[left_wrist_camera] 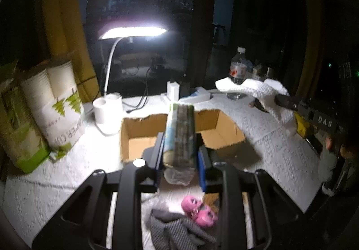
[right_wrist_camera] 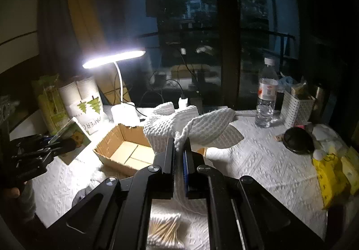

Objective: Organize soft objects
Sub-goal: 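Carry the tube with the left tool while the right tool carries the towel toward the box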

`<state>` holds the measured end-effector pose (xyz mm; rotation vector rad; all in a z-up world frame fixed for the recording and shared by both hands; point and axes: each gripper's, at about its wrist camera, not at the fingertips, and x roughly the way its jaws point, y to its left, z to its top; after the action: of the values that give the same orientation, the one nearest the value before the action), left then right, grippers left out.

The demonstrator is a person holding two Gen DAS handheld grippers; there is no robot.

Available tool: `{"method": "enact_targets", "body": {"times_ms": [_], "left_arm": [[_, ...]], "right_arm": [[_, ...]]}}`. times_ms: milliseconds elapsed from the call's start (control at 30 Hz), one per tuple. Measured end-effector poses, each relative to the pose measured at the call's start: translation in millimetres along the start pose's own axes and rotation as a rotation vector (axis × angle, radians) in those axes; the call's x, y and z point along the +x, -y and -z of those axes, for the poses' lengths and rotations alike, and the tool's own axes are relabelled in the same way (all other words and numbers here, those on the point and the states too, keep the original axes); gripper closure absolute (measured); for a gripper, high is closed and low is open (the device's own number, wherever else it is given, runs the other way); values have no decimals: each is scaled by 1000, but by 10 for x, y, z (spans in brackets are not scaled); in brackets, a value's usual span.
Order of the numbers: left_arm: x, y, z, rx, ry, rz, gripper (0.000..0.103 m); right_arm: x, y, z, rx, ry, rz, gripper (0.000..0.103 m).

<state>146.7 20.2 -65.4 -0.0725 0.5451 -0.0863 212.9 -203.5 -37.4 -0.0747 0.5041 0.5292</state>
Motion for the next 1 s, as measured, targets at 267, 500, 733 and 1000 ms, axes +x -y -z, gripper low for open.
{"method": "enact_targets", "body": {"times_ms": [267,500,733,1000], "left_arm": [[207,196,-258,23,19,36,77],[534,235,-404,-32,-1,49,77],[906,304,-428,-40,-45,52,77],[1300,325,-352,-46,-103,53,77]], "right_arm": [[190,79,-92,30,21,-66,96],[473,173,-76,59,0,-128,96],[762,200,-32,49,-42,-160,97],[1130,204,121,30,-118,-172,97]]}}
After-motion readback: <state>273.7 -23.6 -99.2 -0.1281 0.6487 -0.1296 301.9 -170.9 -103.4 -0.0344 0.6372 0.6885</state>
